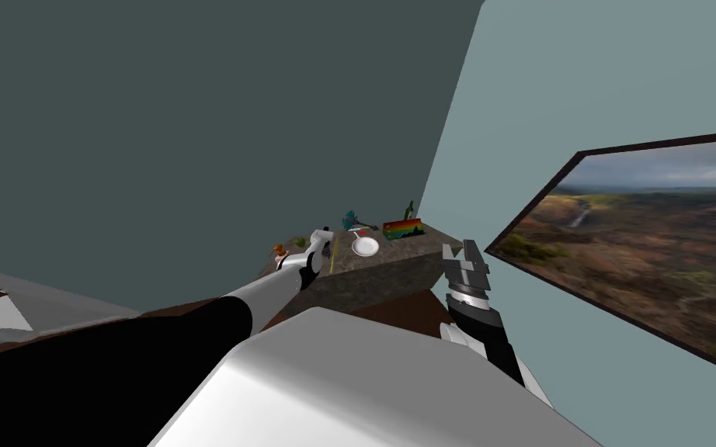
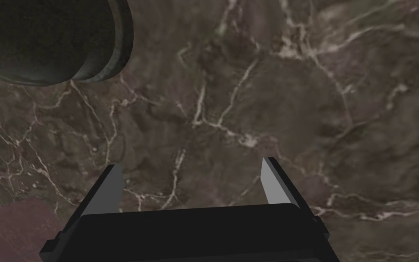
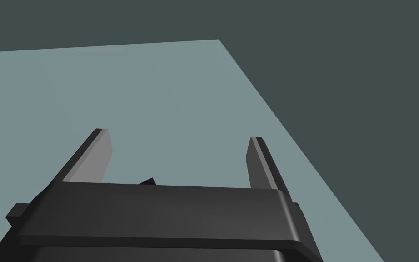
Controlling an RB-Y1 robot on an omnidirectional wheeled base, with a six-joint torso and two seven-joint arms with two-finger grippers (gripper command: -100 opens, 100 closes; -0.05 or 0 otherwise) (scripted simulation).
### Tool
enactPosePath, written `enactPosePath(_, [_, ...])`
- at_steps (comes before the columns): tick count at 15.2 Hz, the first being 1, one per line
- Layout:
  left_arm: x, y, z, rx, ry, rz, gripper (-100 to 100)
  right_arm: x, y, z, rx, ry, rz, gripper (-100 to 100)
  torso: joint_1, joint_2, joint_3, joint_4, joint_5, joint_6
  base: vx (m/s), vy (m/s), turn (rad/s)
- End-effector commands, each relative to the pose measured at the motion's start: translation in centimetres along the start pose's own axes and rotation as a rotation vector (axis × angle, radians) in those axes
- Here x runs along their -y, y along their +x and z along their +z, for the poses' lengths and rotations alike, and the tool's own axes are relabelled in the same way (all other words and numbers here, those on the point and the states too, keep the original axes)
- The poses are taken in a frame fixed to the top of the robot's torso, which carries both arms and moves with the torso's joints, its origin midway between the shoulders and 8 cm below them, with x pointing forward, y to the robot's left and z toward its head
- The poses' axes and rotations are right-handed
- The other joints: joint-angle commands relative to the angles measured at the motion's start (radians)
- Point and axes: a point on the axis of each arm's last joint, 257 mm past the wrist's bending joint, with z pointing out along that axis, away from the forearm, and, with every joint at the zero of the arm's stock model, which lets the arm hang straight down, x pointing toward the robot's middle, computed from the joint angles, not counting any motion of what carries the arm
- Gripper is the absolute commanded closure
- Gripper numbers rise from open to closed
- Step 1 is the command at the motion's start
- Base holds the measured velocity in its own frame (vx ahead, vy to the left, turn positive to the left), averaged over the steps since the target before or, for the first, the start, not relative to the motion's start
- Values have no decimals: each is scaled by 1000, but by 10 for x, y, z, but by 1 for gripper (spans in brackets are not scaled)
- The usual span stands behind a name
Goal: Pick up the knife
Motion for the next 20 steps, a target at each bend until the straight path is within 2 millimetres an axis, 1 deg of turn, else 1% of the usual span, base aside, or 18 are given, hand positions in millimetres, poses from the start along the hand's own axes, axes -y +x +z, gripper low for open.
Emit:
enactPosePath(1, [7, -12, 7, 26, 5, -60, -100, 0, 0, 0, 0, 0, 0, 0, 0, 0, 0, 0, 0, 0, -104, 151, -423])
enactPosePath(3, [7, -12, 7, 26, 5, -67, -100, 0, 0, 0, 0, 0, 0, 0, 2, -1, -1, -1, 1, 0, -93, 118, -192])
enactPosePath(4, [12, -20, 12, 44, 10, -111, -100, 0, 0, 0, 0, 0, 0, 0, 0, -2, -2, -2, 1, -1, -95, 66, -251])
enactPosePath(5, [12, -20, 12, 44, 10, -112, -100, 0, 0, 0, 0, 0, 0, 0, -1, -2, -3, -3, 2, 0, -96, 57, -285])
enactPosePath(6, [12, -16, 9, 33, 12, -96, -100, 0, 0, 0, 0, 0, 0, 0, -2, -3, -3, -4, 2, 0, -54, 39, -91])
enactPosePath(7, [7, -12, 7, 26, 5, -67, 100, 0, 0, 0, 0, 0, 0, 0, -3, -5, -5, -4, 2, 0, 27, -15, 337])
enactPosePath(8, [2, -4, 2, 9, 1, -33, 100, 0, 0, 0, 0, 1, 0, 0, -5, -9, -7, -5, 2, -2, 124, -97, 484])
enactPosePath(10, [2, -4, 2, 9, 1, -22, 100, 0, 0, 0, 0, 1, 0, 0, -13, -19, -12, -7, 0, -1, 134, -131, 327])
enactPosePath(11, [-3, 4, -3, -9, -2, 22, 100, 0, 0, 0, 0, 1, 0, 0, -15, -19, -13, -8, 0, -1, 112, -135, 350])
enactPosePath(12, [-3, 4, -3, -9, -2, 24, 100, 0, 0, 0, 0, 1, 0, 0, -16, -20, -13, -8, -1, -1, 97, -134, 342])
enactPosePath(13, [-8, 12, -8, -28, -6, 61, 100, 0, 0, 0, 0, 1, 0, 0, -16, -20, -13, -8, -1, -1, 85, -153, 404])
enactPosePath(14, [-8, 12, -8, -28, -5, 69, 100, 0, 0, 0, 0, 1, 0, 0, -17, -20, -13, -8, -1, -1, 90, -155, 349])
enactPosePath(15, [-13, 20, -13, -46, -8, 108, 100, 0, 0, 0, 0, 1, 0, 0, -17, -20, -13, -8, -1, -1, 115, -158, 414])
enactPosePath(16, [-13, 20, -13, -46, -8, 115, 100, 0, 0, 0, 0, 1, 0, 0, -18, -21, -14, -8, -1, -1, 100, -151, 360])
enactPosePath(17, [-18, 27, -18, -64, -10, 147, 100, 0, 0, 0, 0, 1, 0, 0, -17, -21, -14, -8, -1, -1, 98, -155, 416])
enactPosePath(18, [-18, 27, -18, -64, -10, 161, 100, 0, 0, 0, 0, 1, 0, 0, -17, -21, -14, -8, -1, -1, 92, -155, 326])
enactPosePath(19, [-23, 35, -23, -83, -11, 193, 100, 0, 0, 0, 0, 1, 0, 0, -17, -21, -14, -8, -1, -1, 80, -159, 401])
enactPosePath(20, [-23, 35, -23, -83, -11, 206, 100, 0, 0, 0, 0, 1, 0, 0, -17, -21, -14, -8, -1, -1, 73, -154, 330])
